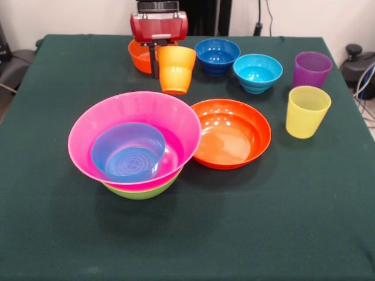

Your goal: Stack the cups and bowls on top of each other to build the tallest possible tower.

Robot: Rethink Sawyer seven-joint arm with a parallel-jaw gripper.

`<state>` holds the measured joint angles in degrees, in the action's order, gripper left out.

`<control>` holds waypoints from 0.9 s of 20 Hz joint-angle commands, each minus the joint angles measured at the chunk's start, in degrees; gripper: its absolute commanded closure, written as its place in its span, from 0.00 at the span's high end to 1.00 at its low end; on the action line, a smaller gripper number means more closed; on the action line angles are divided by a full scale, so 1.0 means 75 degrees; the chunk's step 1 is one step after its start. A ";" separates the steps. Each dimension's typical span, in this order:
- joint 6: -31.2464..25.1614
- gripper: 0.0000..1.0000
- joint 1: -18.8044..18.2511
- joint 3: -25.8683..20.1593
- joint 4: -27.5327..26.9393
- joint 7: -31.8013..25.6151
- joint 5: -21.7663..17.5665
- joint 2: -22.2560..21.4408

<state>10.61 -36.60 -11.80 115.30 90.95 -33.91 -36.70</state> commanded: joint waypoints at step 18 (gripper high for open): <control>-0.2128 0.00 -0.0202 -0.1167 0.0470 0.0597 0.0532 -0.0684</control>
<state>5.70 -37.61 -14.60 115.92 90.95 -32.64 -39.71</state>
